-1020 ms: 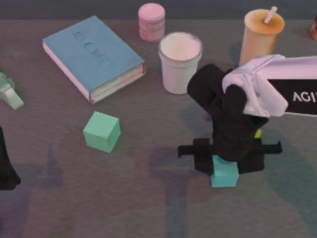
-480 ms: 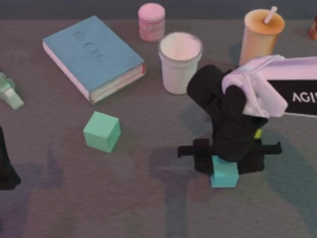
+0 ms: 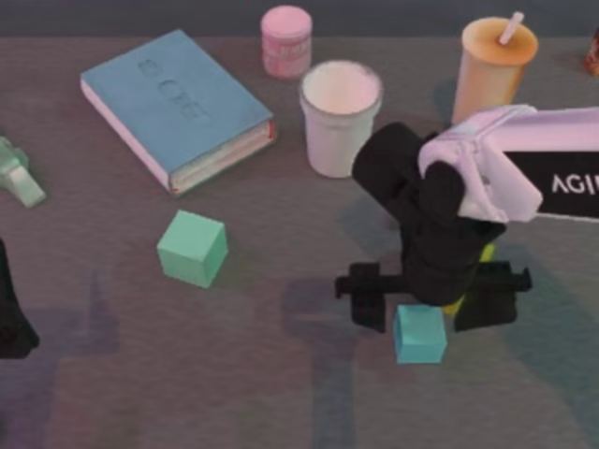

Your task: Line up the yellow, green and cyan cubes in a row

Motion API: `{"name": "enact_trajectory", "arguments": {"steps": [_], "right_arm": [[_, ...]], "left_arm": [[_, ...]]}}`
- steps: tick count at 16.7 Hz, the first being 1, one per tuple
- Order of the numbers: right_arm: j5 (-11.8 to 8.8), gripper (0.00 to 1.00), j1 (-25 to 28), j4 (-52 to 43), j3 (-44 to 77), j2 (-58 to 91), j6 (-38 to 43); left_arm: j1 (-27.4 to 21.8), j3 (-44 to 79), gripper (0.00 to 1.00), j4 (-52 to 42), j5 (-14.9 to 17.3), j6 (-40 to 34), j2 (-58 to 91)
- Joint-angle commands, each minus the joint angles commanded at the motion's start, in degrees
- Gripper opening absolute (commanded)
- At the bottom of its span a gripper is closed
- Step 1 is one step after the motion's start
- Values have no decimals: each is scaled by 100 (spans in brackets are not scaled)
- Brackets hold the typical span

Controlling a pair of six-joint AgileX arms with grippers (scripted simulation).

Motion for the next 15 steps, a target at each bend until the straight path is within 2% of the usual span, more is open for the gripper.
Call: {"name": "enact_trajectory", "arguments": {"steps": [9,15], "right_arm": [[-1,100,-5,-21,18,-9,-2],[-8,100,51,-1140,701,-380,9]], "left_arm": [[0,0,100,0,0,0,0],[0,0,100,0,0,0,0]]}}
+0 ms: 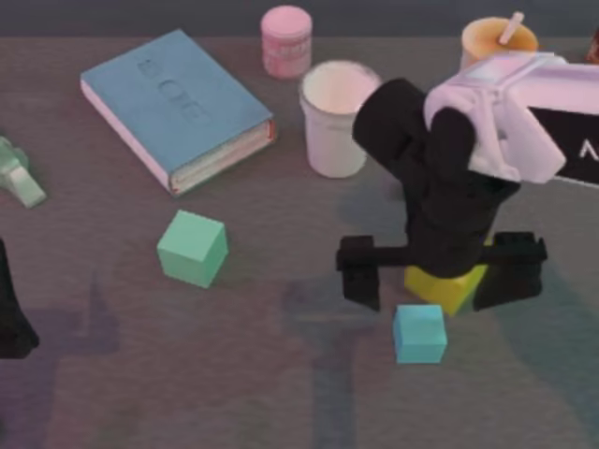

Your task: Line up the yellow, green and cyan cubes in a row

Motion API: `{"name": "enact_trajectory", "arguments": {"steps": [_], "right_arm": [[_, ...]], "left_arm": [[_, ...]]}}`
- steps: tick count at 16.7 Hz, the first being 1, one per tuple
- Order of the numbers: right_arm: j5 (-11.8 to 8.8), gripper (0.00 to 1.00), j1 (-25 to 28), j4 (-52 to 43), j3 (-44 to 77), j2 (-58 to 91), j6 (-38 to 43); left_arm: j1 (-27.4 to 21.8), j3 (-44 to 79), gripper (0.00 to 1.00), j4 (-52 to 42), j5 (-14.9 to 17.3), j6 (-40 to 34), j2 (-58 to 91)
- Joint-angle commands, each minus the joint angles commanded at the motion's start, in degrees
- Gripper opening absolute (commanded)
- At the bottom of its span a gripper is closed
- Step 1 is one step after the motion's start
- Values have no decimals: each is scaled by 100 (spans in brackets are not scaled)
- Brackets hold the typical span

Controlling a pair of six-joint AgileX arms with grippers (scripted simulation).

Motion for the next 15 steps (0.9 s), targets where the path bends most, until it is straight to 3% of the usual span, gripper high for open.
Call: {"name": "enact_trajectory", "arguments": {"steps": [8,15], "right_arm": [[1,100,-10,-286,161,-208,-31],[-68,100,24,865,-1525,-2252,-760]], "left_arm": [[-8,57,100,-32,-6,-3,57],[-403,1906,100,-1260,-47,-47,2152]]}}
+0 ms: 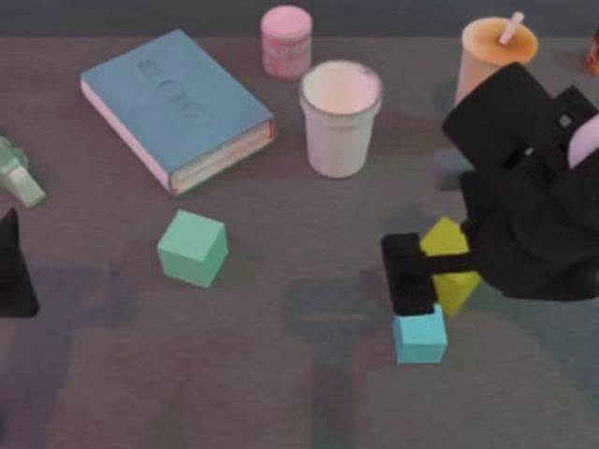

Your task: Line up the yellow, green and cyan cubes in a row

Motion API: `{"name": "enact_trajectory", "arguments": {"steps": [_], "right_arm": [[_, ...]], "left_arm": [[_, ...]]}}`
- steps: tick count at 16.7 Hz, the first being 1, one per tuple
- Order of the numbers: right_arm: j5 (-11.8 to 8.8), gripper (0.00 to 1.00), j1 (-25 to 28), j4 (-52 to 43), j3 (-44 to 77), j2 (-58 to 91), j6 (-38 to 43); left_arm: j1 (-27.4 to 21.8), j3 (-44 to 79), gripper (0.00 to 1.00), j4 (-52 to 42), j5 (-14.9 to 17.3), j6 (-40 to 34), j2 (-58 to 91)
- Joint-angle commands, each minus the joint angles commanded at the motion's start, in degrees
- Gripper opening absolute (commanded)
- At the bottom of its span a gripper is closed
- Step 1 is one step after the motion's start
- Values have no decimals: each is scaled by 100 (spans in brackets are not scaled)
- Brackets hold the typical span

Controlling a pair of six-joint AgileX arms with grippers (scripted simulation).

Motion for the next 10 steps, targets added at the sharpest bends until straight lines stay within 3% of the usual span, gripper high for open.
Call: {"name": "enact_trajectory", "arguments": {"steps": [5,10], "right_arm": [[-88,100,-522,1419,-2152,-2796,-867],[-139,100,-1576,2926,-4339,-5585,-1786]], "left_arm": [[-569,2212,100,-1692,30,-13,2863],[-1167,4562,100,-3495,64,-28,5959]]}}
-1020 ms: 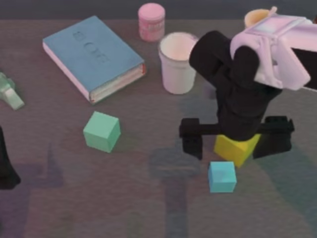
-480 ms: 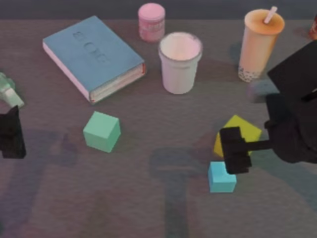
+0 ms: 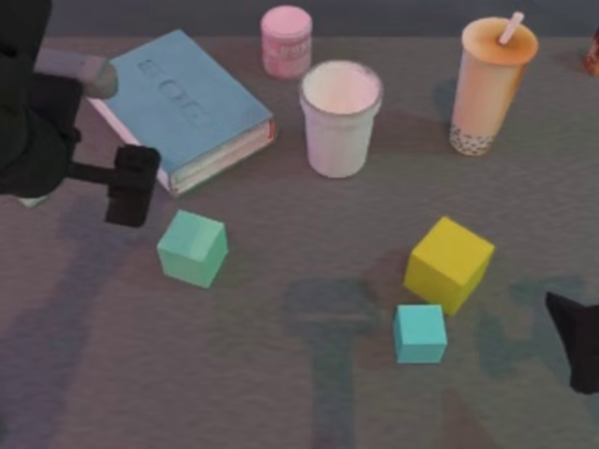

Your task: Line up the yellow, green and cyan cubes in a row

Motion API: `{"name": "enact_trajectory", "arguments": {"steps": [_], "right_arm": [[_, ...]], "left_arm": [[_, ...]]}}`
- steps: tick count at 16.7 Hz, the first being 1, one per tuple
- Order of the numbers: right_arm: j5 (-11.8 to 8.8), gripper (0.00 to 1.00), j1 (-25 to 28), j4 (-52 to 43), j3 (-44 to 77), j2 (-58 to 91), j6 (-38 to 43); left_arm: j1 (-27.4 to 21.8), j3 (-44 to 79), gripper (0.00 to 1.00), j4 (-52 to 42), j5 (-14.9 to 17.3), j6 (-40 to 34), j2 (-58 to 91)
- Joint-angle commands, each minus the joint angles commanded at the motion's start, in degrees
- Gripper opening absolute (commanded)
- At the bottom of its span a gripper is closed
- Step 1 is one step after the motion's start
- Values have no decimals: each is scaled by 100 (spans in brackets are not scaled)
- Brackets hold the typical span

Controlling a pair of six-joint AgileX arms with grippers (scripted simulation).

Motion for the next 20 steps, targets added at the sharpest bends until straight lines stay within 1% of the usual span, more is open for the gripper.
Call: {"name": "enact_trajectory", "arguments": {"steps": [5,9,11,17,20], "right_arm": [[51,100,-1243,1278,-1443,-1947,-755],[93,100,-2001,1970,-1955,-2831,-1113],[100,100,-2169,2114,-2038,-3035,-1178],[101,100,-2181,2124,-2044,-3050,-1182],[101,100,-2181,2124,-2044,-3050,-1182]], "left_arm": [[-458,2029,100,-1337,10,-27,2519],[-654,3042,100,-1867,0,-53,3666],[-689,3244,100,-1958,-4,-61,3879],[-664,3229,100,-1936,-3,-57,3891],[-676,2936,100,-1530,-3,-43,4028]]}}
